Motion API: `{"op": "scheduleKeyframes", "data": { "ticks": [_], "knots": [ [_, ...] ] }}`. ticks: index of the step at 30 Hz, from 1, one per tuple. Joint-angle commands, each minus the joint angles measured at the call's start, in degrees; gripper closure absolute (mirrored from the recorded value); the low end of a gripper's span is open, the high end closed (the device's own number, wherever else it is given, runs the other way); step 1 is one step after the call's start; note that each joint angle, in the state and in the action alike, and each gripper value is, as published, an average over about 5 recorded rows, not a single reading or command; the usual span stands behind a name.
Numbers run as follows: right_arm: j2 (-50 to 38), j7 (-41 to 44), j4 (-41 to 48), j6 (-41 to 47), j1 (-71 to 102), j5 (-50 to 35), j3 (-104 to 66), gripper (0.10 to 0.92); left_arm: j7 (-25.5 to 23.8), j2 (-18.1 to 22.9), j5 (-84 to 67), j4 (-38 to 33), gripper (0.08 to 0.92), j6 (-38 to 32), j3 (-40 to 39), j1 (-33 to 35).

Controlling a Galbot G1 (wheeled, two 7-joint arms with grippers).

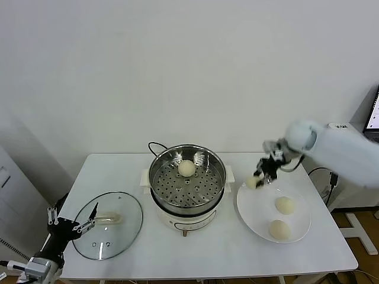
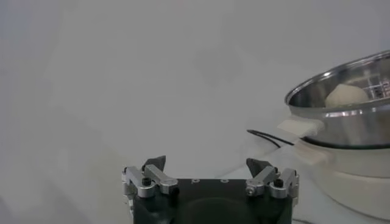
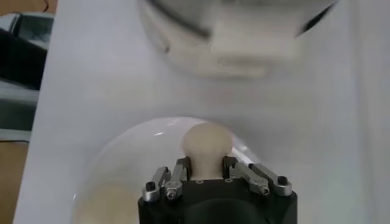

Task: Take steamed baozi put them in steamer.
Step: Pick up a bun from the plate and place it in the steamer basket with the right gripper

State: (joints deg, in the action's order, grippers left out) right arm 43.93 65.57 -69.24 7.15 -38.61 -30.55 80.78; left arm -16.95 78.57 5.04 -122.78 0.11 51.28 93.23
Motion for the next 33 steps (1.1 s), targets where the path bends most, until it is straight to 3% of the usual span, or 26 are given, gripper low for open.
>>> {"op": "scheduleKeyframes", "data": {
  "ticks": [1, 8, 17, 26, 33],
  "knots": [
    [4.9, 2.7, -6.6, 4.5, -22.6, -18.9, 12.4, 0.686, 0.0, 0.1, 0.0, -0.1, 0.177, 0.0, 0.0, -0.1],
    [12.1, -11.0, -16.7, 14.0, -10.4, -20.9, 6.0, 0.674, 0.0, 0.2, -0.3, -0.2, 0.177, 0.0, 0.0, -0.3],
    [26.9, -24.3, -10.0, 21.0, 5.8, -20.0, -1.0, 0.652, -0.1, 1.8, 0.1, -0.2, 0.177, -0.5, -0.5, 0.2],
    [31.9, -28.4, -1.9, 22.3, 10.7, -15.9, -2.4, 0.614, -0.1, 1.8, -0.2, -0.3, 0.177, -0.6, 0.0, 0.2],
    [31.9, -28.7, -0.5, 22.2, 12.0, -14.9, -3.0, 0.568, -0.1, 2.0, -0.2, -0.3, 0.177, -0.9, 0.3, 0.8]
  ]
}}
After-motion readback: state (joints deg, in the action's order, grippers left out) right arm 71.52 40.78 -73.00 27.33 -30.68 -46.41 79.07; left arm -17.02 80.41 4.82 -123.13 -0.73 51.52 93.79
